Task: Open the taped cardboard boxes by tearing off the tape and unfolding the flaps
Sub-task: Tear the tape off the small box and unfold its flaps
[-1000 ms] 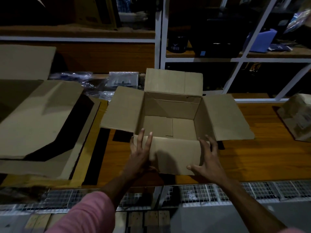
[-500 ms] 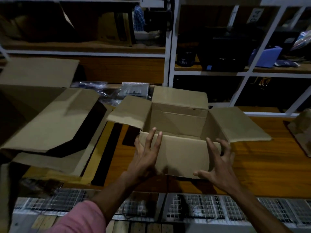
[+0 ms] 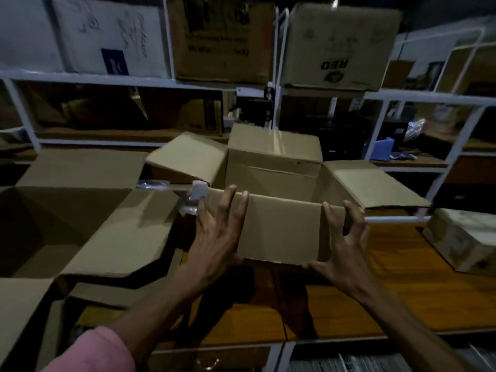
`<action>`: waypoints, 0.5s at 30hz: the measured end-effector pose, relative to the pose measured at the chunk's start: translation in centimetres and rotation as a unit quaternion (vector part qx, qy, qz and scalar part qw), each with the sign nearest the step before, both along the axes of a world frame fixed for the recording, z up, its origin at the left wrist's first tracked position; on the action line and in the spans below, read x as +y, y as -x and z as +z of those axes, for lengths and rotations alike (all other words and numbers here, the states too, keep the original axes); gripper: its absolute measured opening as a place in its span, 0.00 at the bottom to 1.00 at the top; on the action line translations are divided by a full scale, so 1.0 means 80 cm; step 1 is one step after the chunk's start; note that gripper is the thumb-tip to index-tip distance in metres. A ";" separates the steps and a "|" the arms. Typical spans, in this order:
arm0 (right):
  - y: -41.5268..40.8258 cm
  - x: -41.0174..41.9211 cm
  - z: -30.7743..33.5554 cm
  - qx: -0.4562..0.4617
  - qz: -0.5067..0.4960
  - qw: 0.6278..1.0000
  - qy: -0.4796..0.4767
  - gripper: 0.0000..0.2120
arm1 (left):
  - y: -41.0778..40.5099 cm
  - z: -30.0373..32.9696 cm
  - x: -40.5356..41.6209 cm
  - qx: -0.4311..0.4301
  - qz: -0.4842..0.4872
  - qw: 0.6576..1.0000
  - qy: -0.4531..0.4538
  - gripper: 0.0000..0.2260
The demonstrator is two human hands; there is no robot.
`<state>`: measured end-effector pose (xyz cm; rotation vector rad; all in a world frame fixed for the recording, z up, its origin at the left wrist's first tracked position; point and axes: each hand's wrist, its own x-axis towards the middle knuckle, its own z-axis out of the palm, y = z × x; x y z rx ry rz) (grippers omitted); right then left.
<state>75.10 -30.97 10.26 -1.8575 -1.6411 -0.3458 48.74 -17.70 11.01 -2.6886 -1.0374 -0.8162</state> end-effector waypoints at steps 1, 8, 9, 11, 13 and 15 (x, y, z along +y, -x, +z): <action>0.019 0.003 0.015 -0.004 -0.001 1.000 -0.007 0.70 | 0.017 0.016 0.004 -0.001 0.004 1.000 -0.012 0.63; 0.144 0.025 0.097 -0.062 -0.019 0.997 -0.046 0.74 | 0.143 0.105 0.014 -0.013 0.043 0.996 -0.078 0.66; 0.158 0.029 0.105 -0.069 -0.013 0.996 -0.054 0.73 | 0.161 0.114 0.016 -0.009 0.049 0.995 -0.087 0.66; 0.185 0.039 0.118 -0.079 0.002 0.995 -0.067 0.71 | 0.196 0.128 0.020 -0.015 0.058 0.993 -0.103 0.67; 0.210 0.053 0.127 -0.083 0.017 0.994 -0.066 0.70 | 0.230 0.136 0.020 -0.024 0.075 0.991 -0.105 0.66; 0.237 0.066 0.134 -0.087 0.031 0.993 -0.068 0.69 | 0.265 0.143 0.019 -0.028 0.091 0.987 -0.125 0.65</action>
